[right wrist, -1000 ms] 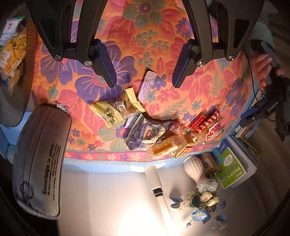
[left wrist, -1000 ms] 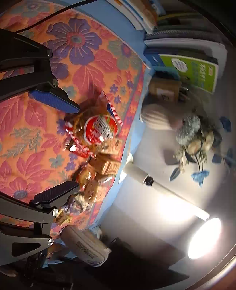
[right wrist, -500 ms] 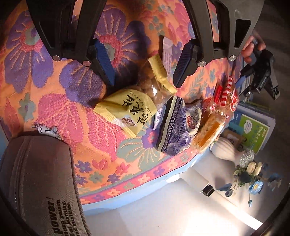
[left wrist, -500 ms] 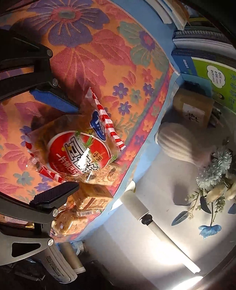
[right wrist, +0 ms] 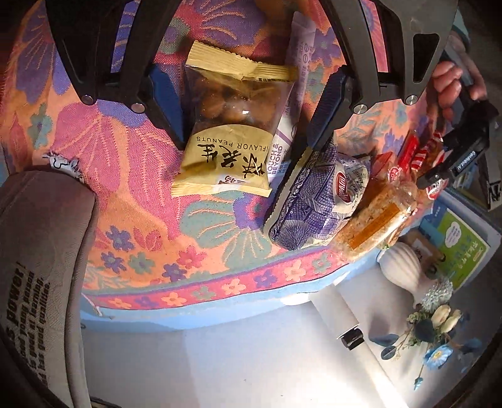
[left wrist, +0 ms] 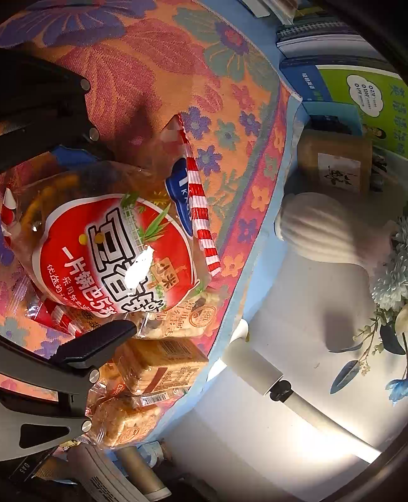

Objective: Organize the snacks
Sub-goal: 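Grasp the red-labelled snack bag with the left tool while the right tool grasps the yellow peanut pack, then carry both packs over the glass plate and open both tools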

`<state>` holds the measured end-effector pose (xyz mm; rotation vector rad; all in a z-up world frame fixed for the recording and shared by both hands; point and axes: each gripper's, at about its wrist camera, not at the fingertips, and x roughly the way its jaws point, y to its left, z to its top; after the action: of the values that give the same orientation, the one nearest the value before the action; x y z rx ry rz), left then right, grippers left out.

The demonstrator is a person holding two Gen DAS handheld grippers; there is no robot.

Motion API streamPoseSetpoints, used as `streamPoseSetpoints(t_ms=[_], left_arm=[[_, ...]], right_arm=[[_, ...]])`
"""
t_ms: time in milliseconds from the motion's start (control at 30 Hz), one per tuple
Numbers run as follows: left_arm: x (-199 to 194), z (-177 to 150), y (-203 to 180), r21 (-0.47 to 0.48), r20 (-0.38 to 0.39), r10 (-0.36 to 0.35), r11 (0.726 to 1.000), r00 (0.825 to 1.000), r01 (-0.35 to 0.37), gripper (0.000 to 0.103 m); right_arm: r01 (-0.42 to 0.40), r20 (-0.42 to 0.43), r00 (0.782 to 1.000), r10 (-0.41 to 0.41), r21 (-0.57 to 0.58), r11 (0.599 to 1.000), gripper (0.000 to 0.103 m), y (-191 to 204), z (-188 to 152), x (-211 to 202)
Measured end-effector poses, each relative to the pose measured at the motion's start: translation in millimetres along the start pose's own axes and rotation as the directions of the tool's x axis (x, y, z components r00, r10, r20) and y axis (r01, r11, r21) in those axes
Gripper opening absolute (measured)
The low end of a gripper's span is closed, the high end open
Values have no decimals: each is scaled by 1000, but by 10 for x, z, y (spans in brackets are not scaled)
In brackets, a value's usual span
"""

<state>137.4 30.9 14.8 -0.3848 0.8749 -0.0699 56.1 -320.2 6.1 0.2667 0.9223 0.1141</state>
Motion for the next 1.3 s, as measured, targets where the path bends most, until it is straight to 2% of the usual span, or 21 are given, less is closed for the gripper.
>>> streamPoseSetpoints(t_ms=[100, 167, 233, 433, 733, 1000, 1300], left_arm=[[-13, -14, 2, 9, 8, 1, 1000, 1000, -1, 76], [-39, -34, -3, 14, 15, -10, 1000, 1000, 10, 68], [-66, -52, 6, 13, 23, -15, 1000, 1000, 14, 64], [-312, -194, 8, 25, 51, -9, 1000, 999, 8, 61], [-968, -711, -289, 135, 55, -97, 987, 994, 89, 60], [-1428, -938, -893, 277, 65, -198, 945, 978, 173, 60], [-1636, -1177, -1729, 409, 28, -300, 874, 954, 262, 60]], right_arm=[[32, 16, 999, -32, -22, 999, 69, 18, -39, -8], [61, 24, 998, -61, -21, 998, 54, -14, -54, -29], [52, 25, 998, -52, -14, 999, 49, -58, -63, -54], [18, 19, 1000, -18, -11, 1000, 48, -108, -230, -231], [-65, 3, 998, 65, 17, 998, 47, -142, -527, -581], [-114, 75, 991, 112, 13, 993, 47, -107, -611, -1096], [-96, 177, 980, 87, 44, 994, 47, -415, -662, -1696]])
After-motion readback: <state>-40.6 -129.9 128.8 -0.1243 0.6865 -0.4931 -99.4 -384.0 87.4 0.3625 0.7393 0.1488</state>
